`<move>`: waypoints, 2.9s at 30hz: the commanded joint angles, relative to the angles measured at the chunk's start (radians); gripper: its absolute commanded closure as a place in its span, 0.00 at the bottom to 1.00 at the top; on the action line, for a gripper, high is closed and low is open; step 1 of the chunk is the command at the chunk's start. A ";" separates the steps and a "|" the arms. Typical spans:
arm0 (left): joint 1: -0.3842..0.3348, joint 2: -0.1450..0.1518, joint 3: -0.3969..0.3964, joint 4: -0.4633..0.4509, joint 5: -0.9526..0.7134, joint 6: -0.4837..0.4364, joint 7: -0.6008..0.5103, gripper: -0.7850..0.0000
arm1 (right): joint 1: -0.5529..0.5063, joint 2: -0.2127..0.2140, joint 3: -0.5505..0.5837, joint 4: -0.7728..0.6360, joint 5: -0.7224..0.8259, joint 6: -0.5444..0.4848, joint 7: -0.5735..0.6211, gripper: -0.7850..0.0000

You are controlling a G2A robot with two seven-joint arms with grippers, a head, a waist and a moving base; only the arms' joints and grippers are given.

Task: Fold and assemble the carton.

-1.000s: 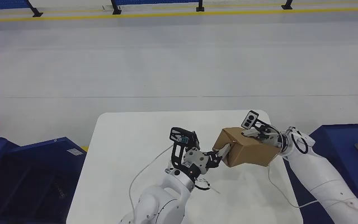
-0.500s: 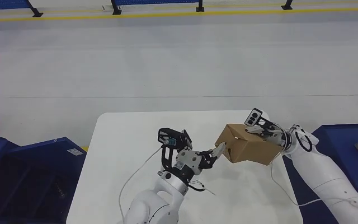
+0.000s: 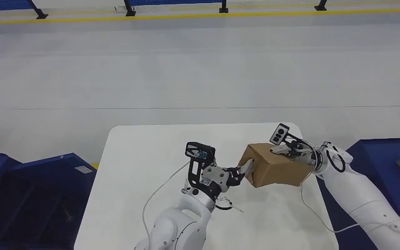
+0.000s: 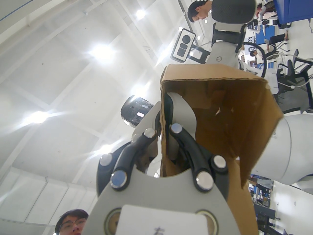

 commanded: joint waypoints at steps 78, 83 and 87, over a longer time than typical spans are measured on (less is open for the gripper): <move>0.257 0.051 -0.298 -0.282 -0.317 -0.232 -0.083 0.00 | 0.465 -0.019 -0.559 -0.475 1.149 0.353 -2.771 1.00; 0.257 0.051 -0.298 -0.282 -0.317 -0.232 -0.083 0.00 | 0.509 -0.071 -0.646 -0.373 1.167 0.360 -2.763 1.00; 0.257 0.051 -0.298 -0.282 -0.317 -0.232 -0.083 0.00 | 0.526 -0.114 -0.687 -0.289 1.169 0.354 -2.770 1.00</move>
